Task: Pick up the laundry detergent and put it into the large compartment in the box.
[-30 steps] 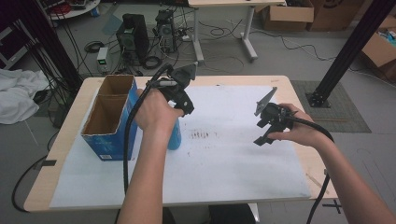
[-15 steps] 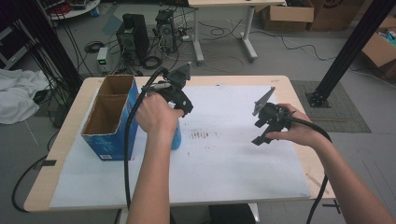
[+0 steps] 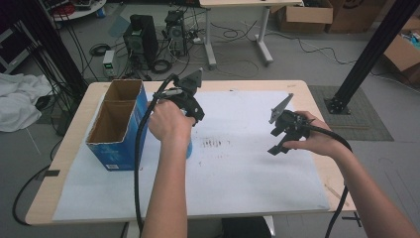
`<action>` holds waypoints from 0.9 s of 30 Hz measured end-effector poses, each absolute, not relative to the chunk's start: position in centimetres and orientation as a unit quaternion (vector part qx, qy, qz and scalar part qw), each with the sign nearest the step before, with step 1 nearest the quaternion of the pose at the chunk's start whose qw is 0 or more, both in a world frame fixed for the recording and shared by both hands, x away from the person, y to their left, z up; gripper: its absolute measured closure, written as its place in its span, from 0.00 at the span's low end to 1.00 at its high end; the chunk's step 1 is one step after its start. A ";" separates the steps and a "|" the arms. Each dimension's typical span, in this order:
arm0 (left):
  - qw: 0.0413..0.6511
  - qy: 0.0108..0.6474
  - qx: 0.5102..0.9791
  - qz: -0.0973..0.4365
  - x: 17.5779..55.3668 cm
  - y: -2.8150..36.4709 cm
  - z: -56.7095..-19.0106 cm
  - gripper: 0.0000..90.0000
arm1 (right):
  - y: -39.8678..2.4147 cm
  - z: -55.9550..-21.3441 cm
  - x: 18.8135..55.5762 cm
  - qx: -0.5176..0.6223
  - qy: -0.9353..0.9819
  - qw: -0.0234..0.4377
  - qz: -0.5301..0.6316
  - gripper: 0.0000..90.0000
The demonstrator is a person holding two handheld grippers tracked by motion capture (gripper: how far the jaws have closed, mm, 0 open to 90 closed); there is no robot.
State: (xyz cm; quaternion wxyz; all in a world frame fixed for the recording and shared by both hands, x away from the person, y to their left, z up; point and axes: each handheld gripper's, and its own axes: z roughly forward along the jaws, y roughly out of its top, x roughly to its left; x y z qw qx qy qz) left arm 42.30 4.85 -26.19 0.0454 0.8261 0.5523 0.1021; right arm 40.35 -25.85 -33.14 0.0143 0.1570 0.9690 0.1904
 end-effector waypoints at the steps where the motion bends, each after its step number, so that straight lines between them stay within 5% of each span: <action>1: 0.039 0.554 0.825 0.102 42.4 4.8 -26.4 0.25 | -25.9 -33.2 40.4 0.158 0.969 0.014 0.191 0.25; 27: 0.033 0.566 0.819 0.085 42.7 5.1 -28.0 0.24 | -26.1 -33.8 40.5 0.161 0.969 0.010 0.189 0.25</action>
